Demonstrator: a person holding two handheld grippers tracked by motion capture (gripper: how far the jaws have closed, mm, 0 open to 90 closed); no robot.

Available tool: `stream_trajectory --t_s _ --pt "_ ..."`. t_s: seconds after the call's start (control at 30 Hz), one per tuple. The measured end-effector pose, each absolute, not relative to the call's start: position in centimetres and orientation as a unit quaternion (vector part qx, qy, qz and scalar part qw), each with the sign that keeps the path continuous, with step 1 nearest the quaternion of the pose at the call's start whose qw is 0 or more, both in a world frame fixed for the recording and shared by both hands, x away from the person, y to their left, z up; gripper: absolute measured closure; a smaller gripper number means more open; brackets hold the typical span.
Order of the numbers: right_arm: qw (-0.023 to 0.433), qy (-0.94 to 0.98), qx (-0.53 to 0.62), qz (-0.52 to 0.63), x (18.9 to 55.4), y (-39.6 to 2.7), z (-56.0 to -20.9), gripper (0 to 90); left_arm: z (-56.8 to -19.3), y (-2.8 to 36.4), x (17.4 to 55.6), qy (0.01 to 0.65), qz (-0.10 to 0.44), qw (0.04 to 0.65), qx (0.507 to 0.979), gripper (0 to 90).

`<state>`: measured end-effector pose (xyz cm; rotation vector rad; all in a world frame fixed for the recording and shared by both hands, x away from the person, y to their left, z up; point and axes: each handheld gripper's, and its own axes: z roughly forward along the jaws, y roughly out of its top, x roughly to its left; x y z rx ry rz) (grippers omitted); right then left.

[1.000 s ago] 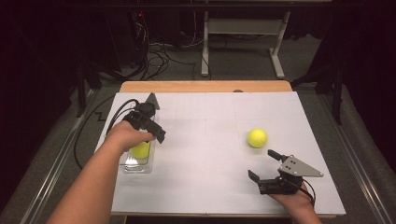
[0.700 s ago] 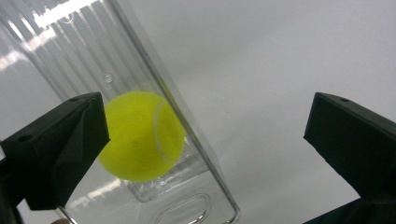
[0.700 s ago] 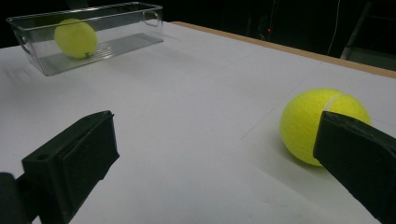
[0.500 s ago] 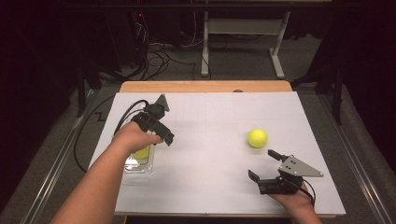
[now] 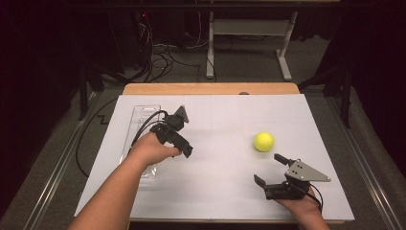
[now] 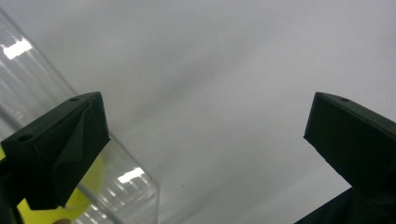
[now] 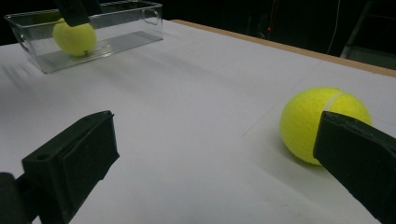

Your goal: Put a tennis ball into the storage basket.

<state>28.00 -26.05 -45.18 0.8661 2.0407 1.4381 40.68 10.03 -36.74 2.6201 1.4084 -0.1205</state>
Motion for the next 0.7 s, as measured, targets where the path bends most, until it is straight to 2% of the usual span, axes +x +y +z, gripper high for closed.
stream_trajectory --t_s 0.7 --pt "0.253 0.747 0.321 0.524 28.0 -26.0 -45.0 0.2 -39.1 6.2 36.0 0.411 -0.038 0.101 0.905 1.2"
